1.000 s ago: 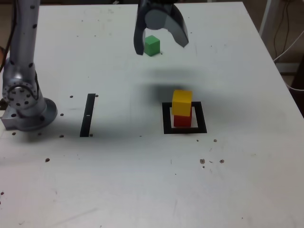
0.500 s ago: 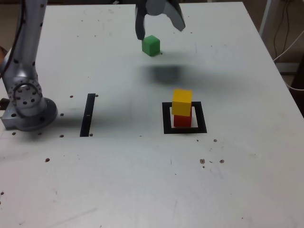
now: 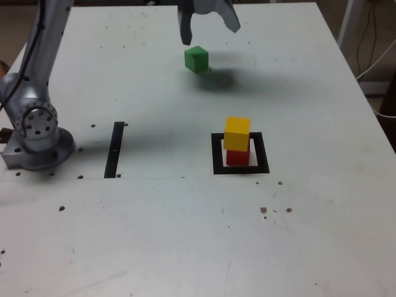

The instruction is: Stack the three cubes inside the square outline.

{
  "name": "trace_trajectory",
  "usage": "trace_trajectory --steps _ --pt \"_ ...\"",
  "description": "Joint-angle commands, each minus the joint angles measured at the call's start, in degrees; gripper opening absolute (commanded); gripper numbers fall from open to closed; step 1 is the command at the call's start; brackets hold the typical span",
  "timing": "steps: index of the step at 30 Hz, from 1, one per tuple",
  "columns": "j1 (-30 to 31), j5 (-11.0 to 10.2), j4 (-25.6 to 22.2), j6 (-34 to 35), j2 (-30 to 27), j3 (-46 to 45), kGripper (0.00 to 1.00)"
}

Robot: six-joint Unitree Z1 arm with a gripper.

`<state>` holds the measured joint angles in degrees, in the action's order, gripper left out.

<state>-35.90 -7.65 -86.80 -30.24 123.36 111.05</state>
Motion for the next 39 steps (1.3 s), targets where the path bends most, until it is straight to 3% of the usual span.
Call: trace_trajectory --steps 1,18,30,39 --pt "-0.90 -0.11 -0.46 -0.35 1.58 1.63 0.99" --pt "-2.81 0.03 -1.17 -0.22 4.81 4.85 0.99" --pt "-2.86 0.06 -2.06 12.53 5.11 3.11 0.99" --pt "-2.86 0.56 -2.05 16.34 5.54 1.65 0.99"
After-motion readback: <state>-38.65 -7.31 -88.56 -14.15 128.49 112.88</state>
